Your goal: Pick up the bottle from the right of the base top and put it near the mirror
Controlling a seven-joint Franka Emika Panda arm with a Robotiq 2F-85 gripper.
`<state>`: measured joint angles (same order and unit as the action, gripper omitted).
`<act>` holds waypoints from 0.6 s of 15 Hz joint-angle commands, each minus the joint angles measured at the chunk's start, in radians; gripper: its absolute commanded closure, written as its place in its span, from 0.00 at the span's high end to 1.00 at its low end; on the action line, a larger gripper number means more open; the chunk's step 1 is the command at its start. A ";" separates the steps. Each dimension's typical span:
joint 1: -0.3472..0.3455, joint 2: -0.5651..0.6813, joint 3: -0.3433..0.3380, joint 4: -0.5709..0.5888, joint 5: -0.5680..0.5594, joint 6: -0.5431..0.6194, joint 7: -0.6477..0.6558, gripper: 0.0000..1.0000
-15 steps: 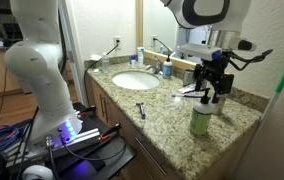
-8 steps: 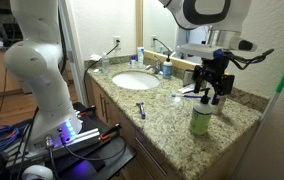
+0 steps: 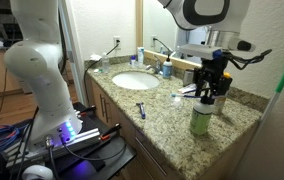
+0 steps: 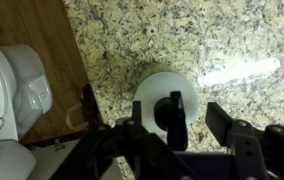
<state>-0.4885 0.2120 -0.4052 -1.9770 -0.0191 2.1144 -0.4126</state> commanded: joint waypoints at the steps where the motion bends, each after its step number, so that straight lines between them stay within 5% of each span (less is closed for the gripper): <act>1: -0.006 0.014 0.009 0.007 0.007 0.008 0.008 0.38; 6: -0.009 0.015 0.009 0.010 0.020 0.006 0.017 0.05; 9: -0.009 -0.006 0.014 0.019 0.049 -0.032 0.005 0.07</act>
<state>-0.4887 0.2158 -0.4034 -1.9761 0.0007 2.1136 -0.4040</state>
